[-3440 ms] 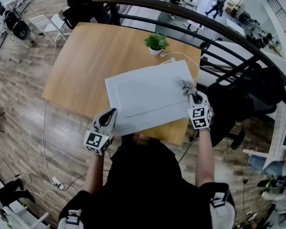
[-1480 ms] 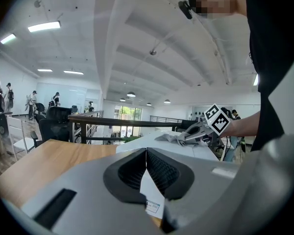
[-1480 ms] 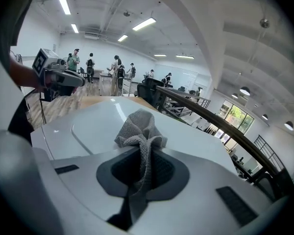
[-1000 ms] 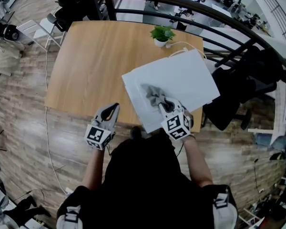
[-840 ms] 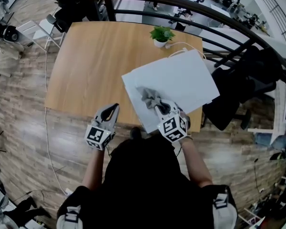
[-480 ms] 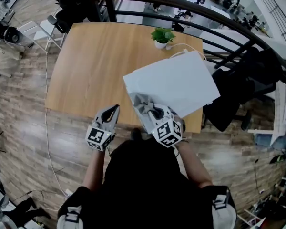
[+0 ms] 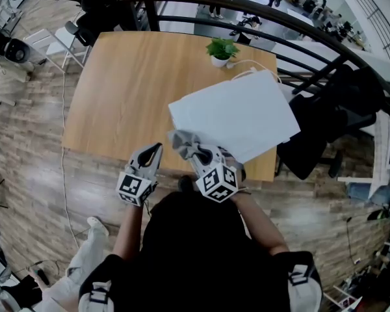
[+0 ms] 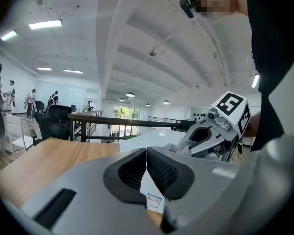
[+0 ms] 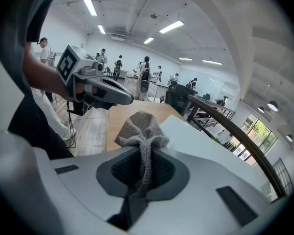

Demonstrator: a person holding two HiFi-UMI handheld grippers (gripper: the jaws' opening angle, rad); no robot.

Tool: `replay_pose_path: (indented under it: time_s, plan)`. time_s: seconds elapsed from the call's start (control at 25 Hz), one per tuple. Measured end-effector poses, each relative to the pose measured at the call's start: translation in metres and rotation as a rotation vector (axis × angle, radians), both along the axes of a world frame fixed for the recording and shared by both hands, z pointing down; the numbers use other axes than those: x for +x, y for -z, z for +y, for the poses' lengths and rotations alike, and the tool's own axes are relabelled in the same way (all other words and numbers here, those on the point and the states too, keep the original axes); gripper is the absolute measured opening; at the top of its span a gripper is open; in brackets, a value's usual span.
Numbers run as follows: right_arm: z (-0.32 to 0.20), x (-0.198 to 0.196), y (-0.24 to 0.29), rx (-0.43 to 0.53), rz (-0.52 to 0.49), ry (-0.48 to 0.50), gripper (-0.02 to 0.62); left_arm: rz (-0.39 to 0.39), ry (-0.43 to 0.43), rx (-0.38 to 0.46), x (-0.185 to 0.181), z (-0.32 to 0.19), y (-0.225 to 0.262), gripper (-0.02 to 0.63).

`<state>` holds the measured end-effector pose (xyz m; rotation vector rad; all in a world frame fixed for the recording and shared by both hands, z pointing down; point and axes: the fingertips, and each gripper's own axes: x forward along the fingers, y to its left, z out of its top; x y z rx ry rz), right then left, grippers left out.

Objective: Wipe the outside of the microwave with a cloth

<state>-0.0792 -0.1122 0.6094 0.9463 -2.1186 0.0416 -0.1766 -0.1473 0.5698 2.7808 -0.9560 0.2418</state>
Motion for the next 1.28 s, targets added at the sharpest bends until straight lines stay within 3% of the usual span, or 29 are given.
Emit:
replay_pose_path:
  time_s: [0.36, 0.72, 1.28]
  plan:
    - [-0.022, -0.013, -0.003, -0.002, 0.029, 0.056, 0.025, 0.008, 0.019, 0.004, -0.006, 0.006, 0.001, 0.003]
    - [-0.061, -0.028, -0.003, 0.019, 0.038, 0.050, 0.025, 0.007, 0.038, 0.025, -0.016, 0.009, 0.003, 0.003]
    - [-0.076, -0.032, -0.002, 0.017, 0.034, 0.073, 0.026, 0.001, 0.054, 0.039, -0.017, 0.017, 0.012, 0.003]
